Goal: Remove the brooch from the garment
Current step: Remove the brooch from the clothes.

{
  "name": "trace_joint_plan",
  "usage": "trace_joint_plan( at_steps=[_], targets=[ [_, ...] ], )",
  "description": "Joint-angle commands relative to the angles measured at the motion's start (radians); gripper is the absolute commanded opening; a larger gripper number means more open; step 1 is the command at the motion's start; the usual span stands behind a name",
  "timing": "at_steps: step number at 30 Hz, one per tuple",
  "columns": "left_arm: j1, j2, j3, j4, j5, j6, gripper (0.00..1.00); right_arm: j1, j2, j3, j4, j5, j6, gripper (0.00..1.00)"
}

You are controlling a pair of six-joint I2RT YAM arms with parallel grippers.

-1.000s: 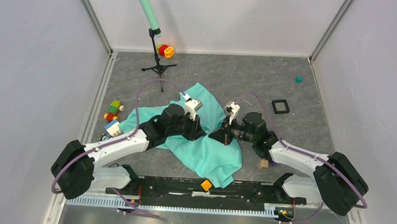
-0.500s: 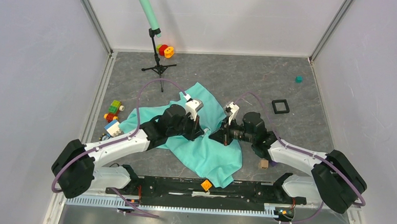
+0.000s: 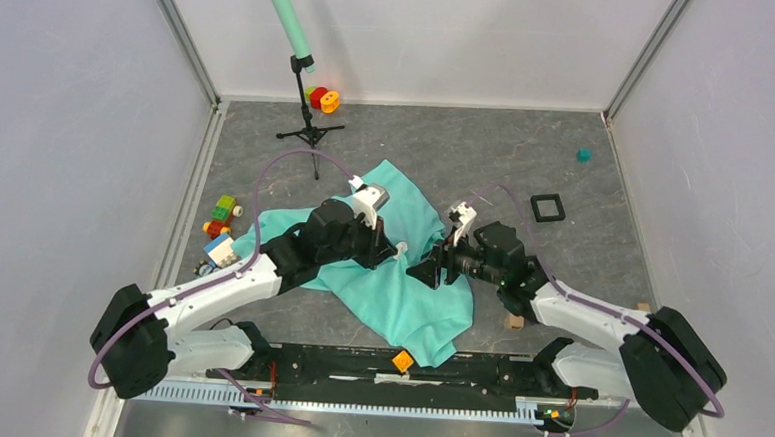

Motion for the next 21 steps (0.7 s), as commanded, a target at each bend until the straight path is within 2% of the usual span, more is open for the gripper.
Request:
trace_joint_plan(
  at_steps=[1,6,8,10,13,15,18,21],
  targets=[
    [0.023,-0.054,-0.010,0.102,0.084,-0.083,0.02,-0.011,-0.101,-0.064,0.201,0.044,0.085,0.68],
    [0.070,-0.074,-0.024,0.166,0.172,-0.170,0.02,-0.034,-0.122,-0.122,0.393,0.026,0.245,0.79],
    [0.092,-0.084,-0.035,0.193,0.194,-0.193,0.02,-0.034,-0.111,-0.125,0.444,0.030,0.301,0.80],
    [0.115,-0.094,-0.050,0.226,0.229,-0.218,0.02,-0.034,-0.098,-0.124,0.481,0.046,0.345,0.78],
    [0.142,-0.106,-0.058,0.253,0.276,-0.245,0.02,-0.034,-0.078,-0.116,0.508,0.076,0.385,0.69],
    [0.155,-0.113,-0.063,0.265,0.302,-0.259,0.02,-0.035,-0.052,-0.108,0.549,0.062,0.418,0.66],
    [0.165,-0.131,-0.081,0.298,0.328,-0.282,0.02,-0.035,-0.007,-0.093,0.579,0.056,0.469,0.65],
    [0.174,-0.153,-0.107,0.338,0.348,-0.301,0.02,-0.035,0.016,-0.106,0.608,0.093,0.519,0.68]
  ],
)
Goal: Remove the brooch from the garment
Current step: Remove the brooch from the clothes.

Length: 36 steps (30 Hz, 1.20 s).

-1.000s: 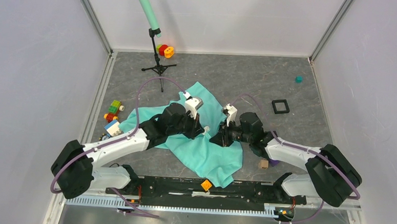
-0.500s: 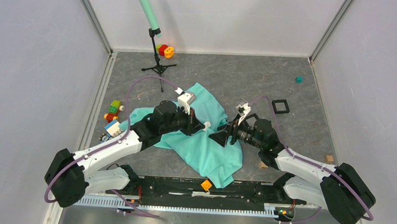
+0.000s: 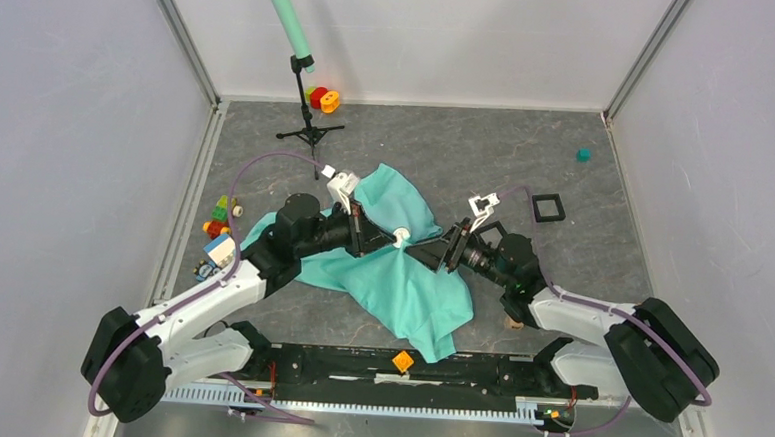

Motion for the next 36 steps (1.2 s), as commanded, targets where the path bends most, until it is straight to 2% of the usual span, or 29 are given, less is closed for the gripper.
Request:
trace_joint_plan(
  at_steps=[1,4,9,13,16,30,36],
  targets=[
    [0.012,-0.048,-0.026,0.118,0.073,-0.069,0.02,-0.002,0.029,0.008,0.144,0.043,0.109,0.68],
    [0.013,-0.040,-0.025,0.123,0.093,-0.069,0.02,-0.002,0.056,0.006,0.231,0.029,0.165,0.63],
    [0.014,-0.040,-0.044,0.158,0.105,-0.077,0.02,-0.001,0.098,0.018,0.322,0.001,0.215,0.49],
    [0.014,-0.045,-0.044,0.159,0.098,-0.075,0.02,-0.001,0.103,0.017,0.329,-0.003,0.217,0.44],
    [0.014,-0.043,-0.041,0.158,0.099,-0.076,0.02,-0.001,0.107,0.014,0.324,-0.005,0.214,0.36],
    [0.014,-0.041,-0.022,0.146,0.104,-0.070,0.02,0.002,0.150,0.016,0.351,-0.035,0.217,0.25],
    [0.016,-0.031,-0.012,0.137,0.117,-0.065,0.02,0.015,0.166,0.029,0.294,-0.026,0.185,0.22]
  ],
)
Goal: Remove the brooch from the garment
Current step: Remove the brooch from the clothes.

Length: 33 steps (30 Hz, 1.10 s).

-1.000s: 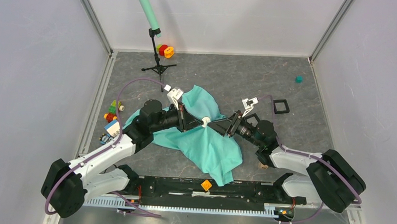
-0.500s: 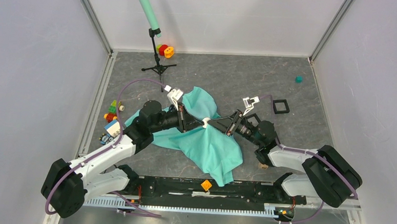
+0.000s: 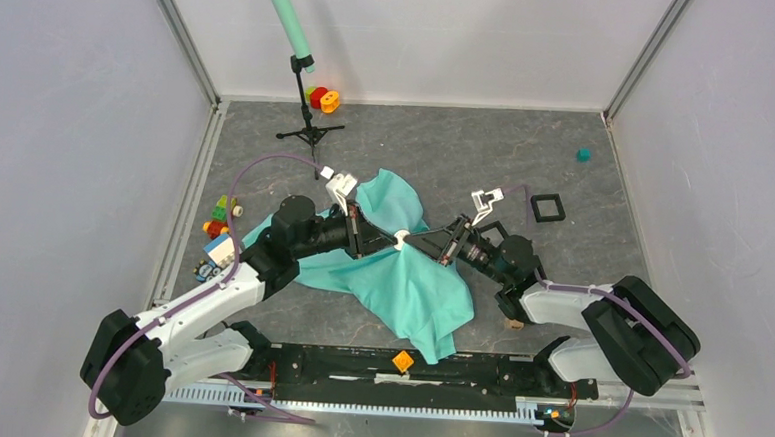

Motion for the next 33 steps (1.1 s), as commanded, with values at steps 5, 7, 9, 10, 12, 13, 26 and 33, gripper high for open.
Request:
trace_joint_plan(
  at_steps=[5,7,9,10,12,13,26,33],
  targets=[
    [-0.002,0.001,0.034,0.046,0.048,-0.007,0.03,0.024,0.009,0.056,-0.109,0.013,-0.085,0.22],
    [-0.002,-0.004,0.029,0.046,0.041,-0.001,0.04,0.034,0.000,0.079,-0.164,0.020,-0.124,0.21],
    [-0.002,-0.007,0.026,0.042,0.026,0.006,0.04,0.043,-0.006,0.098,-0.208,0.014,-0.156,0.22],
    [-0.002,-0.006,0.027,0.039,0.025,0.009,0.04,0.048,-0.010,0.107,-0.227,0.012,-0.170,0.22],
    [0.000,0.000,0.033,0.028,0.025,0.015,0.04,0.052,-0.018,0.116,-0.255,0.001,-0.192,0.23],
    [-0.001,0.001,0.038,0.019,0.021,0.020,0.04,0.051,-0.028,0.112,-0.255,-0.003,-0.195,0.24],
    [0.027,-0.015,0.055,-0.061,-0.030,0.058,0.02,0.048,-0.127,0.059,-0.300,-0.049,-0.250,0.40],
    [0.037,-0.047,0.053,-0.126,-0.097,0.087,0.02,0.035,-0.159,0.030,-0.383,-0.010,-0.303,0.56]
  ],
)
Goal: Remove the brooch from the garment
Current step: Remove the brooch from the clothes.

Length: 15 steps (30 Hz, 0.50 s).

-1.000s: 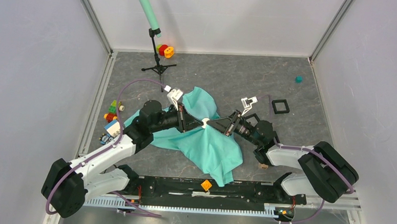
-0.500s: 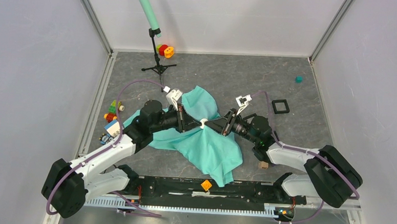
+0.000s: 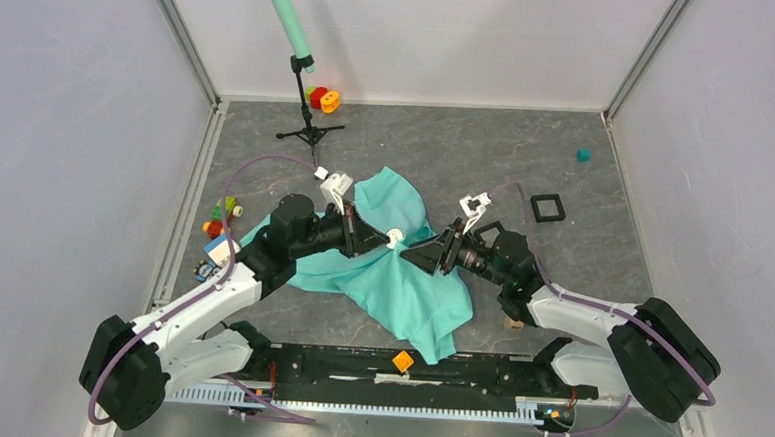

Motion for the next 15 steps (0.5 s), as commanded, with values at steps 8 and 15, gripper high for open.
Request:
trace_joint_plan(
  at_steps=[8,15],
  targets=[
    [0.005,0.019,0.085,-0.161,-0.127,0.094,0.02,-0.007,0.022,0.039,-0.079,-0.001,-0.066,0.04],
    [-0.048,0.120,0.118,-0.376,-0.207,0.172,0.02,-0.039,0.044,0.183,-0.192,0.005,-0.114,0.00]
  ],
)
